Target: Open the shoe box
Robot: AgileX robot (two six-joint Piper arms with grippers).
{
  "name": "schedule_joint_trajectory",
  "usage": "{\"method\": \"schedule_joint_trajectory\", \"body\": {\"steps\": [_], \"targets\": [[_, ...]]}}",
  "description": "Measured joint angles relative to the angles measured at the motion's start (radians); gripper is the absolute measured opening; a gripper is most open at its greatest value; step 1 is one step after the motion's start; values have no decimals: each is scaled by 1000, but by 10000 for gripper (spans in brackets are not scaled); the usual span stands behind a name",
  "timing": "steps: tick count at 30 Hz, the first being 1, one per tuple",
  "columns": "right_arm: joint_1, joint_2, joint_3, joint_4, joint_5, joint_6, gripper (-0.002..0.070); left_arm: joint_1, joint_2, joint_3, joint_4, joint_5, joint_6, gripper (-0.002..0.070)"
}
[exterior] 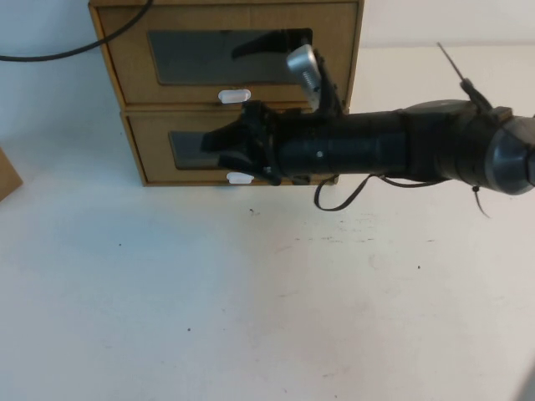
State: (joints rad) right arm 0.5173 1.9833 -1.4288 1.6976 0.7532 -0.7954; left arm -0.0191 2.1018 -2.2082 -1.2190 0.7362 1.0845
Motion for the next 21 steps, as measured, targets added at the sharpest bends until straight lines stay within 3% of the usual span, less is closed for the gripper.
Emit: {"method": "schedule_joint_trajectory", "body": {"steps": [21], "targets": [[27, 0, -76, 10, -232, 124, 295, 0, 59, -4, 64, 58, -61, -6]]}}
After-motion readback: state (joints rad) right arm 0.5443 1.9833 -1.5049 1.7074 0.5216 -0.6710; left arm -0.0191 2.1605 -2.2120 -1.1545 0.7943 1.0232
